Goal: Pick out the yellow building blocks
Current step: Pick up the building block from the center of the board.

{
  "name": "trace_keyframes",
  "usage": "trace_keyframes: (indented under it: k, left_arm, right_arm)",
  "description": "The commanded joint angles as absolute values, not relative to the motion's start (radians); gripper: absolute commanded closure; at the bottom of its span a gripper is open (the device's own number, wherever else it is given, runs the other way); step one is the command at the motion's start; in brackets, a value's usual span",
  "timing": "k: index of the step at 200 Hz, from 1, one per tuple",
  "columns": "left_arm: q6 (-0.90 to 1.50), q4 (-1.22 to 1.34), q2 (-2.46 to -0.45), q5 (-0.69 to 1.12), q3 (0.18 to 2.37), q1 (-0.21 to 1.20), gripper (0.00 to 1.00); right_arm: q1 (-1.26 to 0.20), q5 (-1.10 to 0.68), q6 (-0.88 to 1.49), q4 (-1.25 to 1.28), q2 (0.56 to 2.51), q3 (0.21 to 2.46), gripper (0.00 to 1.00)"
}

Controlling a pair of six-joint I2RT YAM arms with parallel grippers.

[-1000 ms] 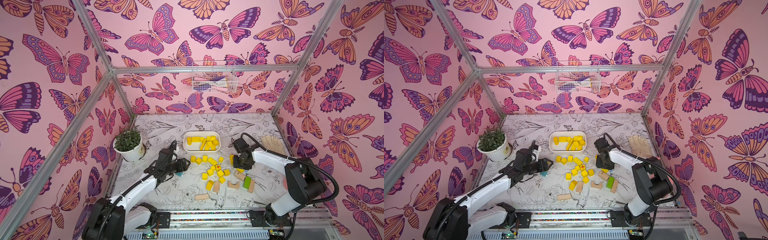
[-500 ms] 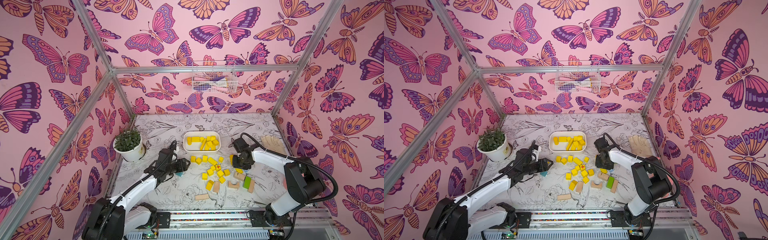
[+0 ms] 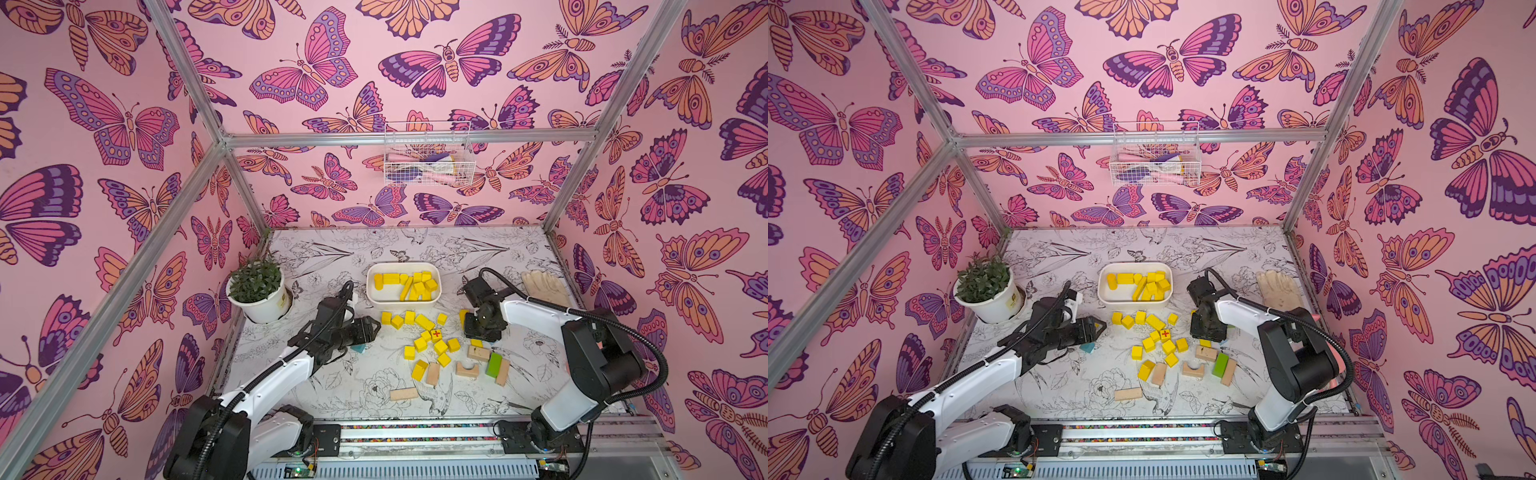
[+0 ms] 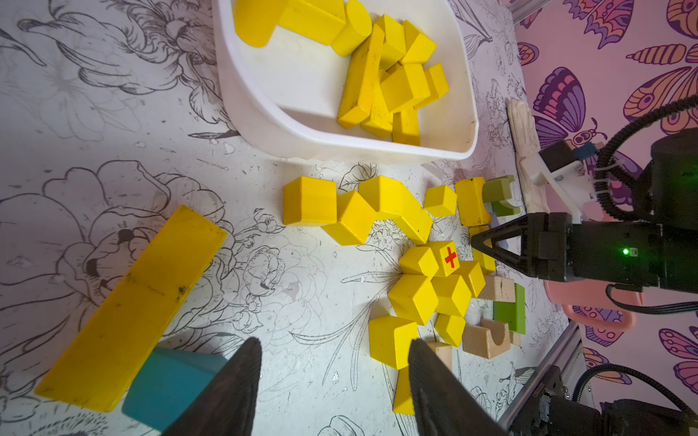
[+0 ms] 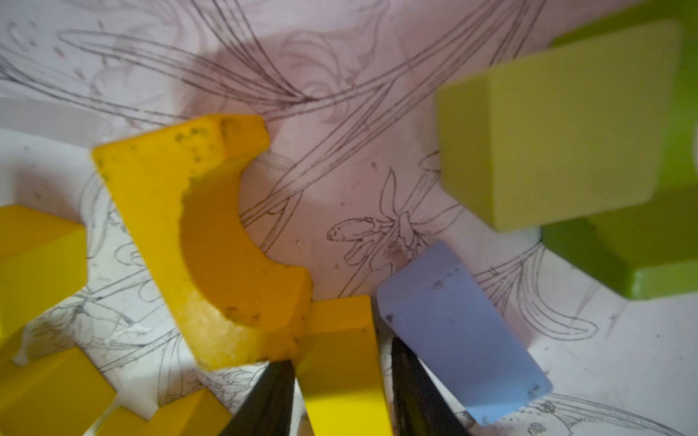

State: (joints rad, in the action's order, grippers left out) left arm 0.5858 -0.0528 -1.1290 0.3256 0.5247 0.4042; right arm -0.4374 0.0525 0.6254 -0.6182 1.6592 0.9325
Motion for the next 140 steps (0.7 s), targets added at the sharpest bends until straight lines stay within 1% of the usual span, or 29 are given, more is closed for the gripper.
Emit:
trace_keyframes:
  k: [1,13,54,117,140]
  left_arm:
    - [0.586,-0.051,-1.135,0.334,0.525,0.396,0.37]
    - [0.586,-0.051,-1.135,0.334,0.526,0.396,0.38]
    - [0.586,-0.051,-1.134,0.334,0.526,0.396,0.37]
    - [0.586,-0.051,-1.132,0.334,0.525,0.396,0.38]
    - [0.586,-0.052,-1.132,0.333,0.525,0.396,0.38]
  right_arm:
    - [-0.448,0.083,0.634,-0.662,1.675,0.959,0.58]
    - [-0.449,0.085,0.634,-0.664,1.678,0.962,0.59]
    - [-0.451,0.087,0.634,-0.665,1.676,0.962,0.67]
    - [-0.453,0.088,0.634,-0.655,1.658,0.951,0.68]
    - [-0.458,0.095,0.636,-0.646,1.636,0.94,0.7]
